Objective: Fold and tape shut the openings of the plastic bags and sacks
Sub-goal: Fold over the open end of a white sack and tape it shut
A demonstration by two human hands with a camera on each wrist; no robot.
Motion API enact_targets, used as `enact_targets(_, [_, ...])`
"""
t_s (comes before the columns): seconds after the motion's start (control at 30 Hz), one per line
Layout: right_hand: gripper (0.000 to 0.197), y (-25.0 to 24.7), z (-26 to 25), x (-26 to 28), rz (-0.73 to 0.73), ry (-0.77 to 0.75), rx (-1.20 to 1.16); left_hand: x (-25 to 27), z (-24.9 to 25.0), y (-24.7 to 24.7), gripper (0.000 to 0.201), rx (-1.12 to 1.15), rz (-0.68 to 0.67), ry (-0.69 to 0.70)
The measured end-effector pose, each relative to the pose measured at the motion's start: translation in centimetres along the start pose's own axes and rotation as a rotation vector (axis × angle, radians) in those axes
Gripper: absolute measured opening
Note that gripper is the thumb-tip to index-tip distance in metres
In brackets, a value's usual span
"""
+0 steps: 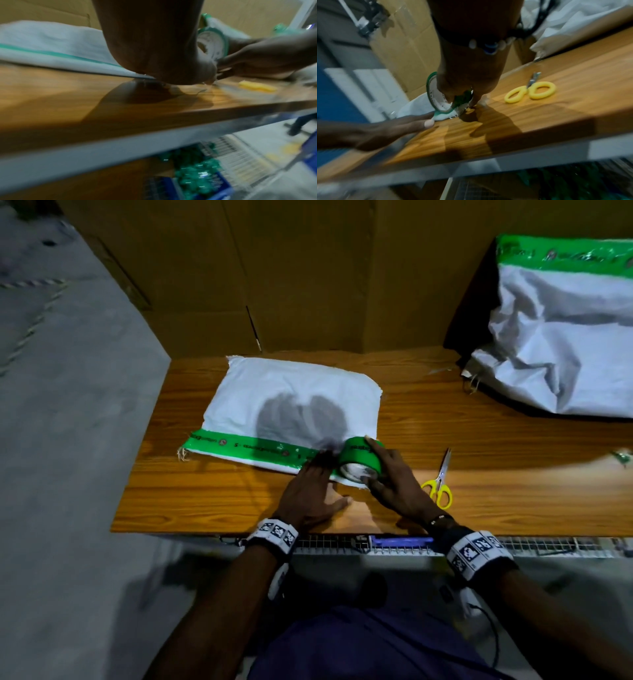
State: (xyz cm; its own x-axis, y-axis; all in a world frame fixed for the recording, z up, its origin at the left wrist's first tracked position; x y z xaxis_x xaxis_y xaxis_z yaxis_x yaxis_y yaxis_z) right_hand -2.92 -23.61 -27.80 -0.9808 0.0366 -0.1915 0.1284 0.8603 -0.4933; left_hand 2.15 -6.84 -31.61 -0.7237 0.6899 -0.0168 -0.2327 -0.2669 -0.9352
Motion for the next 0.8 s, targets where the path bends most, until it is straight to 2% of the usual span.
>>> enact_targets(0.13, [0.08, 3.2, -1.1, -2.9, -0.044, -0.06, 0.014, 0.1, -3.8, -1.7, 0.102, -0.051, -0.003, 0.012])
enact_targets(0.23, [0.082, 4.2, -1.4, -4.3, -0.086, -0.067, 0.008, 0.0, -4.4, -2.3, 0.101, -0.093, 0.011, 0.01])
enact_targets(0.33, [0.085, 3.3, -1.3, -4.2, -0.16, -0.057, 0.182, 0.1, -4.4, -2.0, 0.101, -0.092, 0.015, -0.002])
enact_targets(0.5, [0.084, -1.4, -1.0, -3.6, -0.258, -0.043, 0.518, 0.3, -4.7, -1.4, 0.104, -0.088, -0.014, -0.021])
enact_targets(0.57, [0.081, -2.3, -0.6, -3.0, -0.289, -0.075, 0.505, 0.3, -4.6, -1.4, 0.104, -0.082, 0.007, -0.052])
enact_targets(0.63, [0.077, -2.9, -0.3, -2.4, -0.257, -0.069, 0.354, 0.1, -3.9, -1.8, 0.102, -0.086, 0.062, -0.068])
enact_targets(0.7, [0.079, -3.2, 0.4, -2.0, -0.165, -0.027, 0.204, -0.6, -2.3, -2.0, 0.1, -0.075, 0.086, -0.068])
enact_targets(0.8, [0.076, -2.6, 0.9, -1.4, 0.0, 0.017, 0.104, -1.6, 0.6, -1.1, 0.101, 0.04, 0.082, -0.009])
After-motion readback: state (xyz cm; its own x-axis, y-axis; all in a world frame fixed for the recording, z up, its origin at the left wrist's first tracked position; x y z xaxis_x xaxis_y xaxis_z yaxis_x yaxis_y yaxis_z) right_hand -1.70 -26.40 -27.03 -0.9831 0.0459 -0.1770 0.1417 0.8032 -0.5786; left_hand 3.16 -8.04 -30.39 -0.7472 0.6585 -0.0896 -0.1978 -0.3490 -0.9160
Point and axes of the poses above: each hand's wrist, its own x-axis away from the middle knuckle, its own y-axis out of the palm, z = x × y, the point moved 10 cm from there along -x, towards the middle knuckle, and after that the axes turned 4 degrees about z, right-handed, at the moved point
